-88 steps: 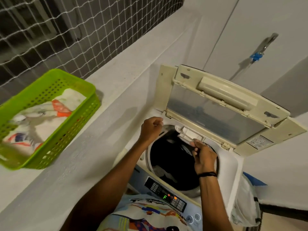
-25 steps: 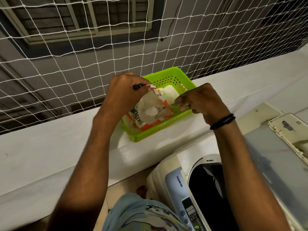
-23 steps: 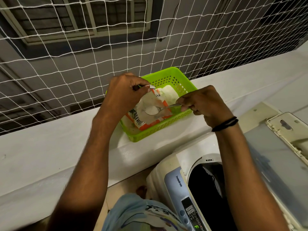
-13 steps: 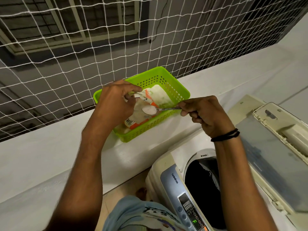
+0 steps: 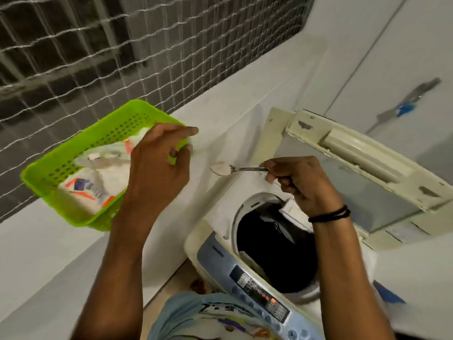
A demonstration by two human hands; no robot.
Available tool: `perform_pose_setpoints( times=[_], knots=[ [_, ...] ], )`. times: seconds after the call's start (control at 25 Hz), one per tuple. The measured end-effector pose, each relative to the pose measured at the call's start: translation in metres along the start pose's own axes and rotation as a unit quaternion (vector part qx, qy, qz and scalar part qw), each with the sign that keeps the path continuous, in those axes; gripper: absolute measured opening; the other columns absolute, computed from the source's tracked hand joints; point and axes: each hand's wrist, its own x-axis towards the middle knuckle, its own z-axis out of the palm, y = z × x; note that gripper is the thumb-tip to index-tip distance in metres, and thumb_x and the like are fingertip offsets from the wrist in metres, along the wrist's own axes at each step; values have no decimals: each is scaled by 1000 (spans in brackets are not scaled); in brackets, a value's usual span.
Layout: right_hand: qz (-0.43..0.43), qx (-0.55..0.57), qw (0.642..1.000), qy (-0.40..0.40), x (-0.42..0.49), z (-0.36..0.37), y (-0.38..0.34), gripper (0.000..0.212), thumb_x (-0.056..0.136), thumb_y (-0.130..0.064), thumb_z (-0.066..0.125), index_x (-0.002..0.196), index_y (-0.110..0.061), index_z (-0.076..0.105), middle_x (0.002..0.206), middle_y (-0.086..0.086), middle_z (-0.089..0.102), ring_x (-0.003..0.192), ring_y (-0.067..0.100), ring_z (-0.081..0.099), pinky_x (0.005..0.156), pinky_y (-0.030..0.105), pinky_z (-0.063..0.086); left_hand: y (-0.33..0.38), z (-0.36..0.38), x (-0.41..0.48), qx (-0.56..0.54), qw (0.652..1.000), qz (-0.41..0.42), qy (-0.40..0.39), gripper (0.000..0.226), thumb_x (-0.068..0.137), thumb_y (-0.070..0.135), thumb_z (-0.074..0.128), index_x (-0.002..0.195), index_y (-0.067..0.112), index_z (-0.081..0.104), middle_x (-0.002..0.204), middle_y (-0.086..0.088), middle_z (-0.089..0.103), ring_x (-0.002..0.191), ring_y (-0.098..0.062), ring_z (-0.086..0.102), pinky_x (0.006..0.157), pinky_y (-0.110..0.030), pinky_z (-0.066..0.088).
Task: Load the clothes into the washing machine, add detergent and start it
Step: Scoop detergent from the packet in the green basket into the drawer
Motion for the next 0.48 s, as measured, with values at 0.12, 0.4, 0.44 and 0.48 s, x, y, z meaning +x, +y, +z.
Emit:
perform_pose_setpoints(
  times=[0.12,0.4,0.44,0.48],
  knots=[
    [26,6,996,84,-5,-52,25,12,83,2,64,83,-1,76,55,6,63,41,8,32,39,19,23,23,56,0,-54,996,37,-61,30,88,8,64,113,21,71,106,6,63,67,-2,48,70,-5,36],
    [82,37,962,259,0,-155,110,7,83,3,66,83,7,72,64,15,62,40,8,40,36,15,30,46,219,-29,-124,964,44,-232,31,83,-1,63,110,13,73,108,-4,68,79,-3,55,80,-8,43],
    [89,40,955,279,5,-166,127,7,81,4,66,78,5,72,64,14,62,42,9,46,38,16,32,43,245,-38,-116,955,42,-269,32,84,0,63,111,13,72,111,-5,68,84,-12,61,83,-13,45],
    [99,40,948,300,11,-175,146,9,77,2,66,71,0,71,63,12,63,48,13,52,42,18,35,41,266,-47,-105,945,38,-306,33,84,3,63,114,14,71,114,-6,68,92,-19,65,88,-17,47]
  ],
)
